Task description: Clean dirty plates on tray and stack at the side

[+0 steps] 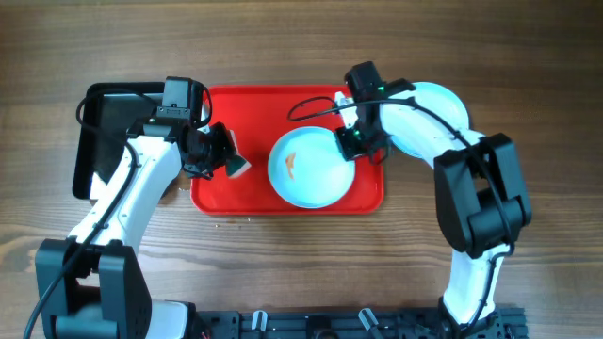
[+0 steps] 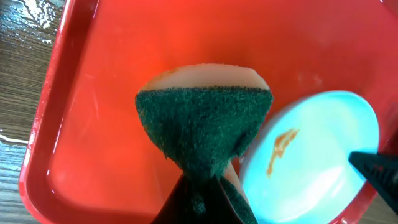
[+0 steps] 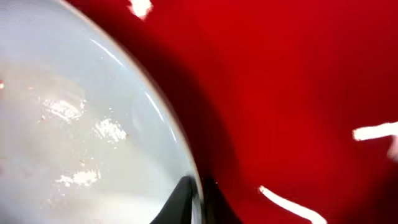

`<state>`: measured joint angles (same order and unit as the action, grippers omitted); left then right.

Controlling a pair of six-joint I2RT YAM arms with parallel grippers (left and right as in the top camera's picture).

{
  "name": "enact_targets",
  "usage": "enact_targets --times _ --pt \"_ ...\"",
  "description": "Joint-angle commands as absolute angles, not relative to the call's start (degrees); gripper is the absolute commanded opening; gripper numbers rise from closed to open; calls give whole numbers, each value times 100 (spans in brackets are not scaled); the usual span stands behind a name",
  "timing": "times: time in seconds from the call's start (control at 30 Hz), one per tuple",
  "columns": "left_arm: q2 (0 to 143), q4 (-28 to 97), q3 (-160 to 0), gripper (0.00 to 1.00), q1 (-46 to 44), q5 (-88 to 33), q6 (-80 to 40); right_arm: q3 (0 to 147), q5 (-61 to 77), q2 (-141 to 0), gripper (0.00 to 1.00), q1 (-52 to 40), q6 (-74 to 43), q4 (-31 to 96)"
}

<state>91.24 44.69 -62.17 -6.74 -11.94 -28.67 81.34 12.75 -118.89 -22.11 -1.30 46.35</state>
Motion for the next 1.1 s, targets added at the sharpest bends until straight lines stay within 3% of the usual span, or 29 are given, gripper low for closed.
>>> enact_targets --times 0.0,0.27,0.47,0.73,1.07 --pt "9166 4445 -6171 4 -703 -1500 -2875 8034 1494 -11981 4 -2471 -906 4219" --pt "9164 4163 -6171 4 -1092 -2412 -2379 8034 1566 -11981 4 -2523 -1693 3518" --pt "9452 3667 -6171 4 -1940 -1673 -2683 8034 1811 -11981 4 -2696 -1804 3479" --pt "10479 2646 -6171 4 -2014 -1315 -2724 8034 1809 -11981 4 -2790 -1951 3607" --pt "10868 3500 -6176 4 -1634 1015 -2724 8034 1358 -11981 4 -2790 -1813 3957"
